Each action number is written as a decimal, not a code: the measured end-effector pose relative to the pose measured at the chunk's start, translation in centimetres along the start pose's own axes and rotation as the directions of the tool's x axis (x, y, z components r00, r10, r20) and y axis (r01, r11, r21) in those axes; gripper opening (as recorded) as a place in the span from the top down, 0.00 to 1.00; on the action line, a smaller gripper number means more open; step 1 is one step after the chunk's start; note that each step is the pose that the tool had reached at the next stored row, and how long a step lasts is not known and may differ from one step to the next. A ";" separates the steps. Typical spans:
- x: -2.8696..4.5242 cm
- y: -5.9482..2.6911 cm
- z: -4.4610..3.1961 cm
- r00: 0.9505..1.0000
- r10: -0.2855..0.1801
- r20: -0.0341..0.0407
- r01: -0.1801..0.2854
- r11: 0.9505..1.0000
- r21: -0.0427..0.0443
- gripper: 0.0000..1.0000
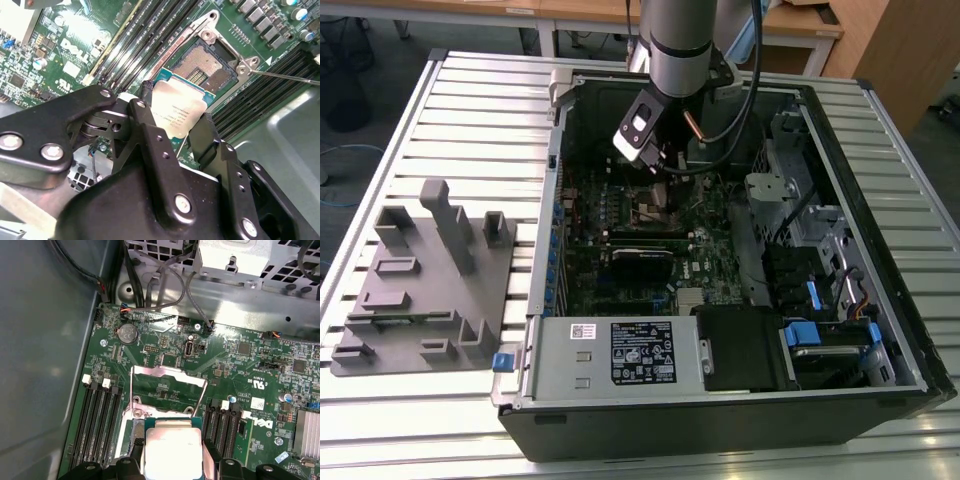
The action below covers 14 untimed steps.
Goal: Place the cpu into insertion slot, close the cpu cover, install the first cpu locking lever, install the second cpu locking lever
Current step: 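Place the cpu into insertion slot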
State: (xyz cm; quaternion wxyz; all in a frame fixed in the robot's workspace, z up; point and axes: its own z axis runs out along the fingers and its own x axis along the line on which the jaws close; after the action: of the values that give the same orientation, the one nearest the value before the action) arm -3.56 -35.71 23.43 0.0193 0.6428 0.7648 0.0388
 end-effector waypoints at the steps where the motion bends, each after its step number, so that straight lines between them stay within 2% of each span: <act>1: 0.00 0.00 0.00 1.000 0.000 -0.001 0.000 1.000 0.006 0.46; 8: -0.01 0.00 0.00 1.000 0.005 -0.001 -0.005 1.000 0.009 0.46; 11: -0.01 0.00 0.07 0.998 0.056 0.003 -0.056 0.998 0.007 0.46; 14: -0.01 -0.01 0.13 0.994 0.109 0.008 -0.109 0.994 0.006 0.46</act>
State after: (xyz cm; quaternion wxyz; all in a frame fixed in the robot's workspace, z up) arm -3.56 -35.72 23.30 0.0179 0.6838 0.7286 0.0350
